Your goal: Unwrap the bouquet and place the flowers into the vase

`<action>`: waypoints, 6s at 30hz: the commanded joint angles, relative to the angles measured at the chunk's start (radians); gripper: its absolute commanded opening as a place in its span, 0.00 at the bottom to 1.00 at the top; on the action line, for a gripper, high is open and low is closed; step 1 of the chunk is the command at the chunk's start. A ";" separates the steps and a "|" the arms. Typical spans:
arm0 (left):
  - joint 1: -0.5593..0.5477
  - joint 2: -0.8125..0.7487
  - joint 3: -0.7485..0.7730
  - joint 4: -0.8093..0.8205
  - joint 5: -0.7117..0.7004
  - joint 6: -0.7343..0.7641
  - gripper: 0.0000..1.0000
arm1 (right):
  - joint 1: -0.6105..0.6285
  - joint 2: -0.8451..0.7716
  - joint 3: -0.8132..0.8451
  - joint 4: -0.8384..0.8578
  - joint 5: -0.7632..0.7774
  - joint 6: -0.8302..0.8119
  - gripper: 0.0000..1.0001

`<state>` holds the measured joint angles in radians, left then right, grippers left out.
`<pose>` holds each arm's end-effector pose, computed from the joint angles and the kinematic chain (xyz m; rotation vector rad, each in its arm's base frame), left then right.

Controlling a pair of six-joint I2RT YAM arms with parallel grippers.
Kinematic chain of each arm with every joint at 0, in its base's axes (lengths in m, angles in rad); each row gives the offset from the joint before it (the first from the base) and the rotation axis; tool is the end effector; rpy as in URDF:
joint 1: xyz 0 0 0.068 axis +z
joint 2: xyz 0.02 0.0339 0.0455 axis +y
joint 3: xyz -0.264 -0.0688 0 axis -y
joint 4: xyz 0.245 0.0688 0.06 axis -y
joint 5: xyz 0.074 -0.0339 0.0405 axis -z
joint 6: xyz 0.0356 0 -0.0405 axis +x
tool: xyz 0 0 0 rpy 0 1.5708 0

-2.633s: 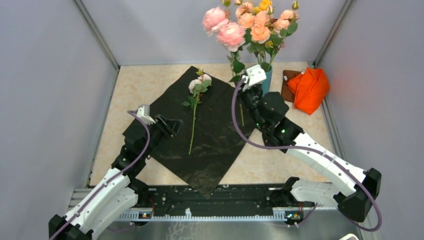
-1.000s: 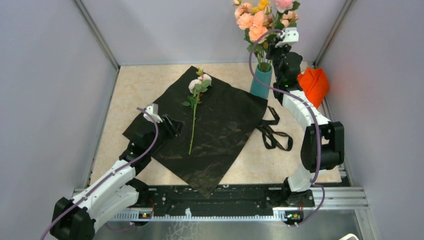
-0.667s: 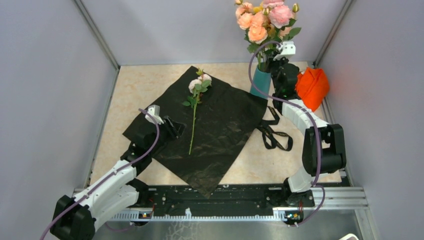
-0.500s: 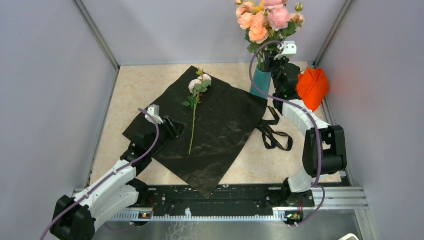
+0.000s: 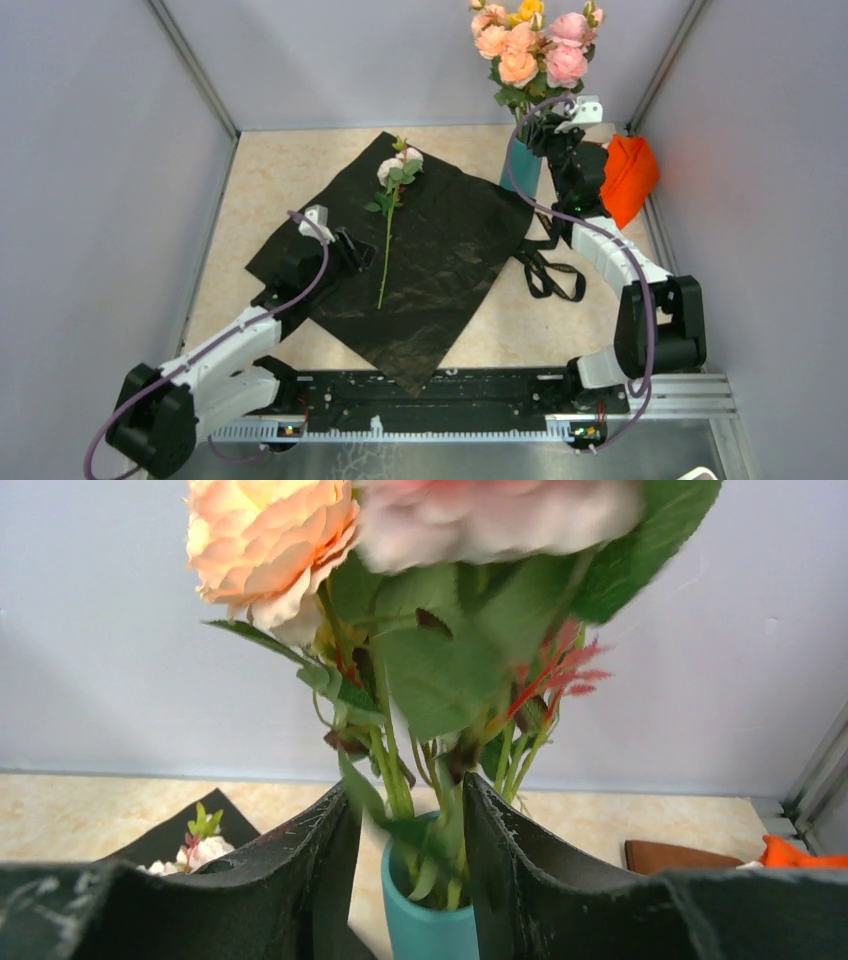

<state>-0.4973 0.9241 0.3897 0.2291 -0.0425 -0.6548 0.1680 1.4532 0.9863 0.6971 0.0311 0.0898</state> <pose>0.1825 -0.0973 0.2181 -0.1833 1.9370 -0.7424 0.3369 0.0560 0.3440 -0.0262 1.3431 0.1971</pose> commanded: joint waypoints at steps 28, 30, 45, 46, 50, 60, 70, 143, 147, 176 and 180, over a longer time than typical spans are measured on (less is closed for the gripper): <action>0.039 1.120 1.273 -0.823 -0.164 0.325 0.96 | 0.093 -0.683 -0.340 -0.105 0.040 0.019 0.42; 0.039 1.146 1.284 -0.823 -0.163 0.326 0.91 | 0.092 -0.717 -0.350 -0.122 0.042 0.021 0.42; 0.038 1.185 1.253 -0.768 -0.084 0.328 0.03 | 0.093 -0.785 -0.387 -0.169 0.019 0.039 0.42; 0.038 1.168 1.235 -0.748 -0.076 0.331 0.00 | 0.093 -0.786 -0.390 -0.168 0.014 0.043 0.42; 0.036 1.067 1.122 -0.600 -0.006 0.350 0.00 | 0.094 -0.793 -0.404 -0.180 -0.015 0.054 0.42; -0.010 0.644 0.719 -0.059 0.257 0.369 0.00 | 0.211 -0.723 -0.367 -0.258 -0.053 -0.019 0.43; -0.126 0.402 0.459 0.385 0.340 0.434 0.00 | 0.276 -0.506 -0.202 -0.463 -0.146 0.007 0.44; -0.209 0.263 0.422 0.265 0.255 0.500 0.82 | 0.587 -0.319 -0.022 -0.530 0.131 -0.131 0.00; -0.210 0.167 0.298 0.287 0.200 0.485 0.82 | 0.509 -0.320 0.068 -0.564 0.122 -0.157 0.00; -0.210 0.098 -0.003 0.349 0.218 0.387 0.82 | 0.069 -0.075 0.344 -0.519 0.016 -0.157 0.00; -0.210 0.102 -0.016 0.351 0.215 0.385 0.82 | 0.056 -0.059 0.290 -0.484 -0.004 -0.136 0.00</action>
<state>-0.7010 1.0321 0.3931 0.5541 0.1783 -0.2741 0.2363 1.3884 1.2987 0.1062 0.0689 -0.0795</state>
